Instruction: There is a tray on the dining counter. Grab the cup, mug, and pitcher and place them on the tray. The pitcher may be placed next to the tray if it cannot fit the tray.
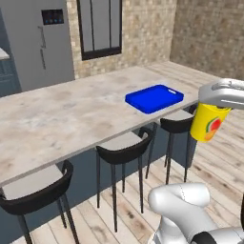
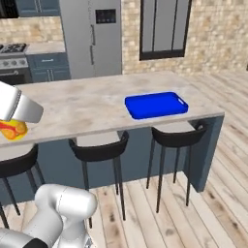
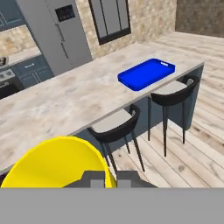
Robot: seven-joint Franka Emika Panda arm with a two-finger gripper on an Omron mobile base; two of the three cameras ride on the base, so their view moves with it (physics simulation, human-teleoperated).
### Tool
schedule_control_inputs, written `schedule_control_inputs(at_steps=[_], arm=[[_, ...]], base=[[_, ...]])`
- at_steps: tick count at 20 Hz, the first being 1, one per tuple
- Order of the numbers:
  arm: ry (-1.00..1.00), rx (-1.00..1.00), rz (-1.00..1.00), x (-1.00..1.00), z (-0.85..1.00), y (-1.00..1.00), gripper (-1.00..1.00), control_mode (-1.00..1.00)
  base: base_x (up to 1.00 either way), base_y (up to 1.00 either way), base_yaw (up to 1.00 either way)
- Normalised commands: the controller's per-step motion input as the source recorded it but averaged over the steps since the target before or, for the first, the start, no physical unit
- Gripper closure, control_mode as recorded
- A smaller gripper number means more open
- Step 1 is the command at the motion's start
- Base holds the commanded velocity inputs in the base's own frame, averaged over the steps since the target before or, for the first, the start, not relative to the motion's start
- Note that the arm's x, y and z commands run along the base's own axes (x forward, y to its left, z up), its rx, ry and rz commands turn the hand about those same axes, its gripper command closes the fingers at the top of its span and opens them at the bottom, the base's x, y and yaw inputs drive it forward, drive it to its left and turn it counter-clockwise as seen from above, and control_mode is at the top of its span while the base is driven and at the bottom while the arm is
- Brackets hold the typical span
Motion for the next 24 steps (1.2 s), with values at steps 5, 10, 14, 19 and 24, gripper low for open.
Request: schedule_control_inputs(at_steps=[5,10,14,19,24], arm=[[0.00,0.00,0.00,0.00,0.00,0.00,1.00,1.00],[0.00,0.00,0.00,0.00,0.00,0.00,1.00,1.00],[0.00,0.00,0.00,0.00,0.00,0.00,1.00,1.00],[0.00,0.00,0.00,0.00,0.00,0.00,1.00,1.00],[0.00,0.00,0.00,0.00,0.00,0.00,1.00,1.00]], base=[[0.34,-1.00,0.31],[0.29,-1.00,0.31],[0.34,-0.91,0.28],[0.50,-0.64,0.19],[0.69,-0.16,0.01]])
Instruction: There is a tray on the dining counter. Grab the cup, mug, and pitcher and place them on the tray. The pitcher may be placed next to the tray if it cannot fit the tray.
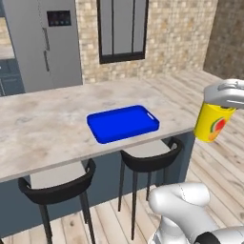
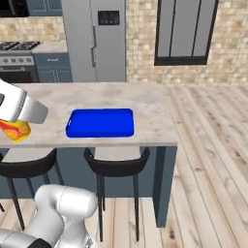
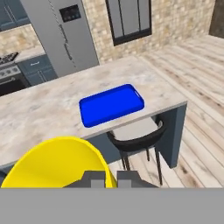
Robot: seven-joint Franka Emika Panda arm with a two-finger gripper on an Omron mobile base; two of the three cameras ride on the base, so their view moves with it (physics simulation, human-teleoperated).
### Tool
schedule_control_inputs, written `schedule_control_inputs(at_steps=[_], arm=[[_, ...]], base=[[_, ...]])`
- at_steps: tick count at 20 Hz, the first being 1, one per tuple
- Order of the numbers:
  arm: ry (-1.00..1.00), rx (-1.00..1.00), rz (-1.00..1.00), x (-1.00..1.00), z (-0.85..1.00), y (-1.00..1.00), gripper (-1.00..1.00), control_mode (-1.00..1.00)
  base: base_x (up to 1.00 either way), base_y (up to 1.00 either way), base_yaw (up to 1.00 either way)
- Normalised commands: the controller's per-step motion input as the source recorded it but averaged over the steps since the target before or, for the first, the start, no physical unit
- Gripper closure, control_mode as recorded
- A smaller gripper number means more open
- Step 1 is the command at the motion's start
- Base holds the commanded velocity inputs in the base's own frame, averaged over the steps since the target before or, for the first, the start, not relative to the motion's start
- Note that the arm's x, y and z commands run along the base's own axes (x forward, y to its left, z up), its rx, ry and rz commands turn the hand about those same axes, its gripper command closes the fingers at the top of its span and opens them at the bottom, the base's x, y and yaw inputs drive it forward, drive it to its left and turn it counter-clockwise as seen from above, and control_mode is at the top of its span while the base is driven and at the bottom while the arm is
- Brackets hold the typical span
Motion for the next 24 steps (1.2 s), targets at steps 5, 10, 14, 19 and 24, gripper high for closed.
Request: schedule_control_inputs(at_steps=[5,10,14,19,24], arm=[[0.00,0.00,0.00,0.00,0.00,0.00,1.00,1.00],[0.00,0.00,0.00,0.00,0.00,0.00,1.00,1.00],[0.00,0.00,0.00,0.00,0.00,0.00,1.00,1.00],[0.00,0.00,0.00,0.00,0.00,0.00,1.00,1.00],[0.00,0.00,0.00,0.00,0.00,0.00,1.00,1.00]], base=[[0.66,-0.01,0.00],[0.38,-0.15,0.15],[0.18,-0.25,0.27],[0.35,-0.01,0.10],[0.61,-0.04,0.01]])
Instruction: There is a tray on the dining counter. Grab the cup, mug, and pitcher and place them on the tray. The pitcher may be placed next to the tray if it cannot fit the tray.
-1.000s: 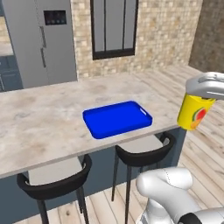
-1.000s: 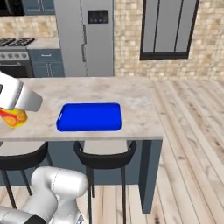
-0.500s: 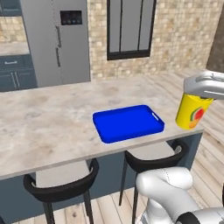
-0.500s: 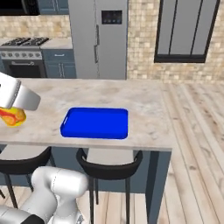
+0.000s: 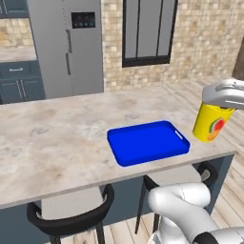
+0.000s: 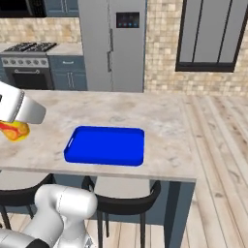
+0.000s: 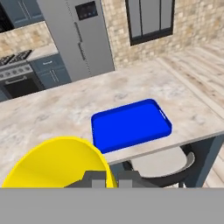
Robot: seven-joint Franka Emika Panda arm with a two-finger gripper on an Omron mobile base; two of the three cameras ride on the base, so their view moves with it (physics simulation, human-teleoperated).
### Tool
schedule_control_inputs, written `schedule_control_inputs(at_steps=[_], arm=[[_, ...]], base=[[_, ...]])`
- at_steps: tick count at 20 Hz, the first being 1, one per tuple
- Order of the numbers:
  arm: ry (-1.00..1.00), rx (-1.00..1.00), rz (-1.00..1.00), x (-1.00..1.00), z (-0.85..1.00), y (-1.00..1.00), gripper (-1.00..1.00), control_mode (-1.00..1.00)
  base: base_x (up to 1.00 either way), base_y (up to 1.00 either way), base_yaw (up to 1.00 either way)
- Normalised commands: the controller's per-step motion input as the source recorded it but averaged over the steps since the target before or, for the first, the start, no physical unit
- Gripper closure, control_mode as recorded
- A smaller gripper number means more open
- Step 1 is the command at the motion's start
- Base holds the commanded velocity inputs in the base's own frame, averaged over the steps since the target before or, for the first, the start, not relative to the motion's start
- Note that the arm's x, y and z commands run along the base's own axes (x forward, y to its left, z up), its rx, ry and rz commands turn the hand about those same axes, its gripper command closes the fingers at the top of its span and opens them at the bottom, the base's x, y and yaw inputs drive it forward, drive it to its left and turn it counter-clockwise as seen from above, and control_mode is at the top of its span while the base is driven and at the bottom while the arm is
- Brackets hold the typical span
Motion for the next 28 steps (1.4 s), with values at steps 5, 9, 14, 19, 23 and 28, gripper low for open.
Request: schedule_control_inputs(at_steps=[5,9,14,19,23,28], arm=[[0.00,0.00,0.00,0.00,0.00,0.00,1.00,1.00],[0.00,0.00,0.00,0.00,0.00,0.00,1.00,1.00],[0.00,0.00,0.00,0.00,0.00,0.00,1.00,1.00],[0.00,0.00,0.00,0.00,0.00,0.00,1.00,1.00],[0.02,0.01,0.00,0.50,-0.06,-0.09,1.00,-1.00],[0.05,0.01,0.00,0.85,-0.20,-0.05,1.00,-1.00]], base=[[0.55,-0.10,0.02],[0.25,-0.33,0.24],[0.25,-0.19,0.22],[0.45,-0.04,0.02],[0.14,-0.04,0.00],[0.00,0.00,0.00]])
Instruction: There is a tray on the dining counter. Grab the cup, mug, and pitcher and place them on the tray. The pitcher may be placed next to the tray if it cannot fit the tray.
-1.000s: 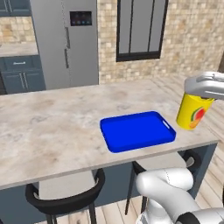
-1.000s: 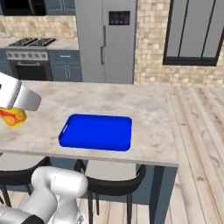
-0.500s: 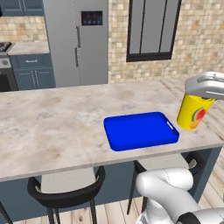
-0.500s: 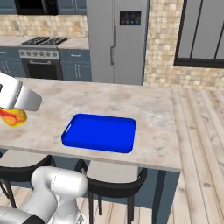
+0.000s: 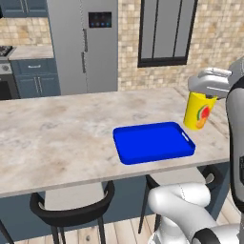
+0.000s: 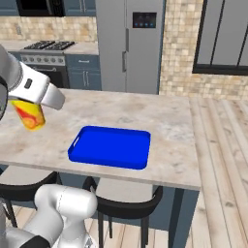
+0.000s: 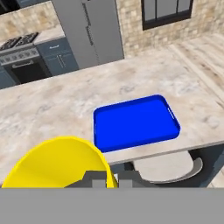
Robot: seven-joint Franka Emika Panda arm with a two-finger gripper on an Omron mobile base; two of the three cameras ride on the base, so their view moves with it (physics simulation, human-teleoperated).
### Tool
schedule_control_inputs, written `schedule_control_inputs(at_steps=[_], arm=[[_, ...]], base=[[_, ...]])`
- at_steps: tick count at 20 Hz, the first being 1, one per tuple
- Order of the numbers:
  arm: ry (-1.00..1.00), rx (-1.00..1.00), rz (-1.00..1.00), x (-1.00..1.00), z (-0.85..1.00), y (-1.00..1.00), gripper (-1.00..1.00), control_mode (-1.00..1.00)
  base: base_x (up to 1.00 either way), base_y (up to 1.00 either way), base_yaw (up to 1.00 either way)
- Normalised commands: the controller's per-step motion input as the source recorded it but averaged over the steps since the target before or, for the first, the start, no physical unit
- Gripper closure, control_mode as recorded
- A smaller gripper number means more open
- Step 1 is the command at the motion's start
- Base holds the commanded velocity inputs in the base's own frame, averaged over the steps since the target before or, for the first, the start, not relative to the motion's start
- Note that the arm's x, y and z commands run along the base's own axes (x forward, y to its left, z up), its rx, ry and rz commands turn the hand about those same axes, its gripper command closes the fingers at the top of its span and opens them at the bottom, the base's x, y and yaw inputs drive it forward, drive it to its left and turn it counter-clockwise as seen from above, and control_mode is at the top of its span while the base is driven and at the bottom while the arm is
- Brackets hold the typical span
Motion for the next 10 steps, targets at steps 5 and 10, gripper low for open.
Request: schedule_control_inputs(at_steps=[5,10], arm=[[0.03,0.01,0.00,0.93,-0.43,-0.03,1.00,-1.00],[0.00,0.01,0.00,0.85,-0.55,0.00,1.00,-1.00]], base=[[0.00,0.00,0.00],[0.00,0.00,0.00]])
